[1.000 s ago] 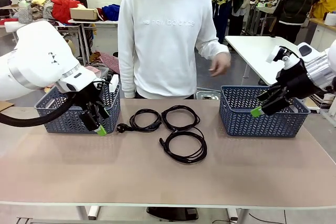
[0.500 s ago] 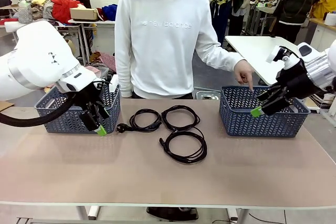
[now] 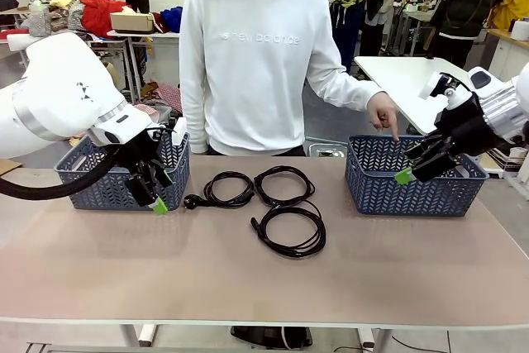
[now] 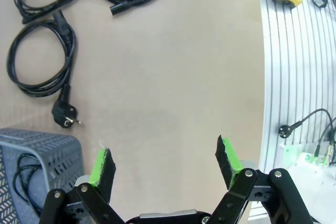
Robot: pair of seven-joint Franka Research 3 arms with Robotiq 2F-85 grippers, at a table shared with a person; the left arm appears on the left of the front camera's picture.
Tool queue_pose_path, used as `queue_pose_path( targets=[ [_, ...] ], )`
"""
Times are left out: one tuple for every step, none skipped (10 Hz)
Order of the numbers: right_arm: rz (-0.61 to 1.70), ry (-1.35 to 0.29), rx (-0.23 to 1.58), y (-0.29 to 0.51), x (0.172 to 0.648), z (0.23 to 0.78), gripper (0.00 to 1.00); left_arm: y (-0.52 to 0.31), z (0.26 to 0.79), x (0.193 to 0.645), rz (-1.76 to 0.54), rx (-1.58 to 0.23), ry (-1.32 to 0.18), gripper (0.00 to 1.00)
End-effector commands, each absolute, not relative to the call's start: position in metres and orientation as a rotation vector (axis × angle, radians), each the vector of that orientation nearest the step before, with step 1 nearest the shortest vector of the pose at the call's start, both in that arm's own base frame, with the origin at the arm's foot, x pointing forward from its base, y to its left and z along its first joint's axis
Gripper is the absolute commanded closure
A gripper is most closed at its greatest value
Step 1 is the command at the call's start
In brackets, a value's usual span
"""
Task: Organize the cables according to human instructions.
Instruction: Pick up a bundle of cables and place it in the basket indicated by the human.
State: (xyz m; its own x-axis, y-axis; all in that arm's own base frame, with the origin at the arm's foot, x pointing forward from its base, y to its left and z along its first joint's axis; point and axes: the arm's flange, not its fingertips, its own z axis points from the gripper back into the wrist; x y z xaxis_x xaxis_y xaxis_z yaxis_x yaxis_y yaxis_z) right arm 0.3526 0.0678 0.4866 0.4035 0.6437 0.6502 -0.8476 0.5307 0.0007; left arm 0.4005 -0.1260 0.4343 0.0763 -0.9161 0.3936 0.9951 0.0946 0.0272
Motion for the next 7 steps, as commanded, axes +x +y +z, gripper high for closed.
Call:
queue_pose_path(
  targets=[
    [0.989, -0.659, 0.374, 0.065, 0.356, 0.485, 0.00, -0.127, 0.434, 0.401, -1.458, -0.274, -0.350, 0.00],
    [0.989, -0.659, 0.374, 0.065, 0.356, 0.485, 0.00, -0.127, 0.434, 0.401, -1.458, -0.274, -0.350, 0.00],
    [0.967, -0.645, 0.358, 0.068, 0.353, 0.487, 0.00, -0.127, 0.434, 0.401, -1.458, -0.274, -0.350, 0.00],
    [0.967, -0.614, 0.352, 0.080, 0.361, 0.486, 0.00, -0.127, 0.434, 0.401, -1.458, -0.274, -0.350, 0.00],
    [0.958, -0.578, 0.333, 0.093, 0.369, 0.485, 0.00, -0.127, 0.434, 0.401, -1.458, -0.274, -0.350, 0.00],
    [0.957, -0.547, 0.314, 0.109, 0.377, 0.484, 0.00, -0.127, 0.434, 0.401, -1.458, -0.274, -0.350, 0.00],
    [0.963, -0.517, 0.283, 0.126, 0.383, 0.481, 0.00, -0.127, 0.434, 0.401, -1.458, -0.274, -0.350, 0.00]
  ],
)
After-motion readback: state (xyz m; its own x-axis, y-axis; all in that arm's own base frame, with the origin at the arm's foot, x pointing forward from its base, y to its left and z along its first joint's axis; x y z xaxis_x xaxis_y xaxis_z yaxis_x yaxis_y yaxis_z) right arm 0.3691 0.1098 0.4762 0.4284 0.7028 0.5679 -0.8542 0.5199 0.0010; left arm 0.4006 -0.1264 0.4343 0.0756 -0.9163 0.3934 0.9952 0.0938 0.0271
